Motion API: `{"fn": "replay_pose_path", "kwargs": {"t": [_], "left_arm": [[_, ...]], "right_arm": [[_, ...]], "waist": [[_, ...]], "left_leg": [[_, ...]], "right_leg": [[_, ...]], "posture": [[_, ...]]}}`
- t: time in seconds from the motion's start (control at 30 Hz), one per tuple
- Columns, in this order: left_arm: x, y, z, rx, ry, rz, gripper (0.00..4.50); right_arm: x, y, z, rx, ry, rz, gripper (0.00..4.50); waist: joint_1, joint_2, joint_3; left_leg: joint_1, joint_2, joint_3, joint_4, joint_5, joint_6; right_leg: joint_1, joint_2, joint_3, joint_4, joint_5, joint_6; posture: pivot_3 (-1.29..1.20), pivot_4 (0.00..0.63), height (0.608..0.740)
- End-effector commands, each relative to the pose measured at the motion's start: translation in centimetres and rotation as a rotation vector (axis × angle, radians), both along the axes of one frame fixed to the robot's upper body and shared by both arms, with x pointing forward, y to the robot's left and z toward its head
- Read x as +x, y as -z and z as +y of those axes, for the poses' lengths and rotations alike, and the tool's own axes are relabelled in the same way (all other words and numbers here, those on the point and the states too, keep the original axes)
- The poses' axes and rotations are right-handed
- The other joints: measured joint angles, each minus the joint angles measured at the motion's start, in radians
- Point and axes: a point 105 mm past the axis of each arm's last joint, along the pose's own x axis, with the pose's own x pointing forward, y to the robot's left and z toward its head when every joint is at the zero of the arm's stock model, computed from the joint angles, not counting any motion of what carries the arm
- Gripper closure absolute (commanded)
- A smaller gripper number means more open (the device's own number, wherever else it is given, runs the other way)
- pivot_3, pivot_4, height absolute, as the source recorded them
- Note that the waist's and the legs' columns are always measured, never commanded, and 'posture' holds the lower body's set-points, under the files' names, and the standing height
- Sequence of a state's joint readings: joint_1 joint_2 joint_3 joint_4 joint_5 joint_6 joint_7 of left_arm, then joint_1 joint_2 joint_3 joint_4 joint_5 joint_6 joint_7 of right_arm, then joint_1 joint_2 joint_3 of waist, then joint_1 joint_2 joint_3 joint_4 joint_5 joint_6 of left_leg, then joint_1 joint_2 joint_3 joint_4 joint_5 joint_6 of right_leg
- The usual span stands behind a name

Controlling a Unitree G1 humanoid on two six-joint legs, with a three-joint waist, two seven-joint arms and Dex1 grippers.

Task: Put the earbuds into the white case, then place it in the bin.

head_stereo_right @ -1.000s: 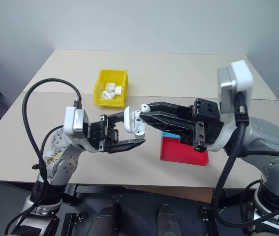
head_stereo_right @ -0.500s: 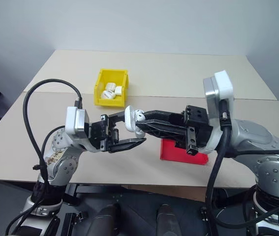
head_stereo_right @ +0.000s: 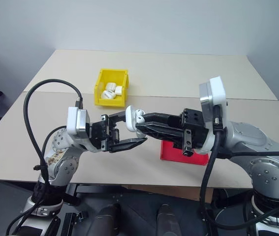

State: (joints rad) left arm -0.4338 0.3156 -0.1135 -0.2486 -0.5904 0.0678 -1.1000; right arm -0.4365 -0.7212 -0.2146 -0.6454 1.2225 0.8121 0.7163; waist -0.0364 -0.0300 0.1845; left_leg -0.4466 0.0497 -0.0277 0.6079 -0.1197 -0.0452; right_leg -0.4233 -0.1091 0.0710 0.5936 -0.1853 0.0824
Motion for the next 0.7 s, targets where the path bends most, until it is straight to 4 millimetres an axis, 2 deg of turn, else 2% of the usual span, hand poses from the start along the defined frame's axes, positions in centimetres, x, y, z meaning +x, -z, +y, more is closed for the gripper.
{"fn": "replay_pose_path", "kwargs": {"t": [0.03,0.27,0.53,0.67,0.7], "left_arm": [[-0.4,-0.8,0.0,-0.026,0.002,-0.047,1.76],[-0.4,-0.8,-0.1,-0.030,-0.006,-0.044,1.76],[0.4,0.0,-0.1,-0.012,-0.022,-0.034,1.76],[1.8,1.5,-1.0,0.113,-0.059,-0.001,1.76],[2.2,1.9,-1.3,0.140,-0.067,-0.007,1.76]], "right_arm": [[-0.8,-0.4,0.1,-0.026,-0.003,-0.086,2.89],[-0.3,-0.6,-0.9,-0.051,0.042,-0.146,2.89],[1.0,-2.8,-3.5,-0.052,0.137,-0.294,2.89],[0.4,-3.7,-3.0,-0.136,-0.001,-0.322,2.89],[0.5,-3.9,-2.7,-0.153,-0.024,-0.326,3.06]], "waist": [[0.000,0.000,0.000],[0.000,0.000,0.000],[0.000,0.000,0.000],[-0.003,0.000,0.001],[-0.003,0.000,0.000]], "left_leg": [[0.000,0.000,0.000,0.000,0.000,0.000],[0.000,0.000,0.000,0.000,0.000,0.000],[0.000,0.000,0.000,0.000,0.000,0.000],[0.000,0.000,0.000,0.000,0.000,0.000],[0.000,0.000,0.000,0.000,0.000,0.000]], "right_leg": [[0.000,0.000,0.000,0.000,0.000,0.000],[0.000,0.000,0.000,0.000,0.000,0.000],[0.000,0.000,0.000,-0.001,0.000,0.000],[0.000,0.000,0.000,0.000,0.000,0.000],[-0.001,0.000,0.000,0.000,0.000,0.000]], "posture": [[0.00,0.150,0.740],[0.00,0.150,0.740],[0.00,0.150,0.740],[0.00,0.150,0.740],[0.00,0.150,0.740]]}}
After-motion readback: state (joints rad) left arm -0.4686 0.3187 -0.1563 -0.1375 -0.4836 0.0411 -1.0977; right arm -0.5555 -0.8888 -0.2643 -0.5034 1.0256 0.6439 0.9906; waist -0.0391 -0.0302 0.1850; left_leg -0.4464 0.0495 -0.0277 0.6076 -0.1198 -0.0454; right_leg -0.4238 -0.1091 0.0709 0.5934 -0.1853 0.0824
